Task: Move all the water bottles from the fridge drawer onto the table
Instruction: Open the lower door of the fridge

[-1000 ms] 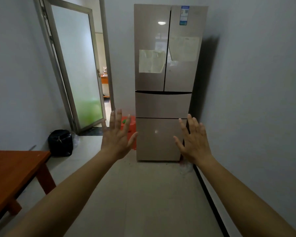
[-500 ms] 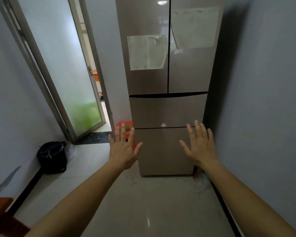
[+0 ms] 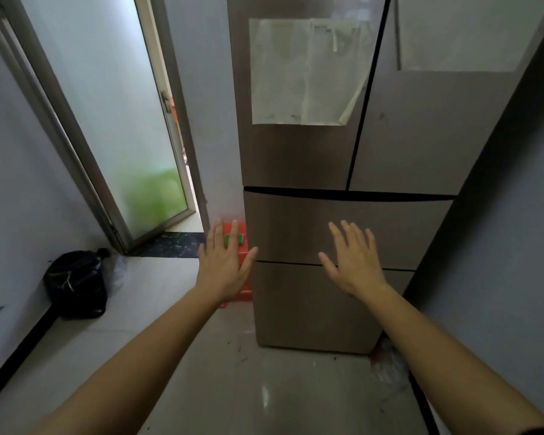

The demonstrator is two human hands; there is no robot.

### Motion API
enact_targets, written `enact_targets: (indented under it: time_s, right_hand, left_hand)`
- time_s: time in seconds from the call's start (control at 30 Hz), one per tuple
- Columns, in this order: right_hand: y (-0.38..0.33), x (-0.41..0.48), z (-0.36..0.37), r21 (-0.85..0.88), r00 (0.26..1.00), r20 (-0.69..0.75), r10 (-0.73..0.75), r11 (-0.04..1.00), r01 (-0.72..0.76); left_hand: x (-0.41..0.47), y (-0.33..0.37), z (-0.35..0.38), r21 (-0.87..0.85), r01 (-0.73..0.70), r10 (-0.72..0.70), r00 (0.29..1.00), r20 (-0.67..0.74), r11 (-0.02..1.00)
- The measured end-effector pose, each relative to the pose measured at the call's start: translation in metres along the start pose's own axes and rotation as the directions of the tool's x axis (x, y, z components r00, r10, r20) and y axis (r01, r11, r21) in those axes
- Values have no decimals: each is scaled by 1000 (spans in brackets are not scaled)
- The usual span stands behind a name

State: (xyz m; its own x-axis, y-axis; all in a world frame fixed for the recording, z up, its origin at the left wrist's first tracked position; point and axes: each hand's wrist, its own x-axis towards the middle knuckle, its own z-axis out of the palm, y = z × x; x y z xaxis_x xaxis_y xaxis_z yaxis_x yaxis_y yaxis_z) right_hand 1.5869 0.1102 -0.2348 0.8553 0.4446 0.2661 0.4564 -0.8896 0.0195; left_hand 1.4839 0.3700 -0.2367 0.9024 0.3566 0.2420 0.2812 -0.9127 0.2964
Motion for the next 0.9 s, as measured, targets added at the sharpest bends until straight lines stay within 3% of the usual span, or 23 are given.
enact_targets:
  time_s: [0.37, 0.53, 0.7, 0.8, 0.9]
  right_hand:
    - [-31, 186, 78, 73, 990, 141, -13, 997, 2]
    - [-34, 215, 104, -16, 972, 231, 41, 999, -38]
    - [-31, 226, 118, -48, 969, 231, 89, 996, -80]
    - [-34, 229, 117, -17, 969, 211, 124, 992, -123]
    - [-40, 223, 114, 47, 975, 157, 159, 985, -168]
  left_hand:
    - [211, -39, 83, -353, 31, 13, 992, 122, 935]
    - [248, -44, 100, -703, 143, 48, 968, 245, 697]
    - [259, -47, 119, -747, 241, -19, 956, 292, 619]
    - [276, -50, 113, -653, 272, -48, 940, 339, 707]
    - [277, -49, 111, -613, 245, -68, 952, 297, 751]
